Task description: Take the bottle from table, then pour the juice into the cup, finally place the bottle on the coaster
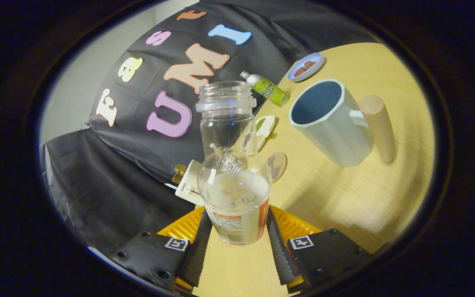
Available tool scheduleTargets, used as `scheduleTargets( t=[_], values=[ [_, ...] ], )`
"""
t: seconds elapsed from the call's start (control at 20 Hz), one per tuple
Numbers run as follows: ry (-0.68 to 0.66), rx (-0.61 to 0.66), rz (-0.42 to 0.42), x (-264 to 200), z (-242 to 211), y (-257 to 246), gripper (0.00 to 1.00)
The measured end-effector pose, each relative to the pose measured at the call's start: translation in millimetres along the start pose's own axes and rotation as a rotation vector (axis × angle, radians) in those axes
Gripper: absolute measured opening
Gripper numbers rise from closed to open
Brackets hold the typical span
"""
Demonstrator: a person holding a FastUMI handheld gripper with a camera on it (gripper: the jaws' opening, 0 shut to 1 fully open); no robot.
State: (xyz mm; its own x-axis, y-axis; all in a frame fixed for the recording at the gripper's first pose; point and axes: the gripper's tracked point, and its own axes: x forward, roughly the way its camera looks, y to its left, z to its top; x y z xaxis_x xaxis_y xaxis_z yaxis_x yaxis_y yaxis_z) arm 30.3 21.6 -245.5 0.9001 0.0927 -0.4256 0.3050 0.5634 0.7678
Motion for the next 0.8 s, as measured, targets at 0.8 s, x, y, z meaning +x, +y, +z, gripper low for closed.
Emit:
scheduleTargets(
  t=[0.8],
  values=[
    [0.017,0.276,0.002,8,14,-7,0.73]
  ],
)
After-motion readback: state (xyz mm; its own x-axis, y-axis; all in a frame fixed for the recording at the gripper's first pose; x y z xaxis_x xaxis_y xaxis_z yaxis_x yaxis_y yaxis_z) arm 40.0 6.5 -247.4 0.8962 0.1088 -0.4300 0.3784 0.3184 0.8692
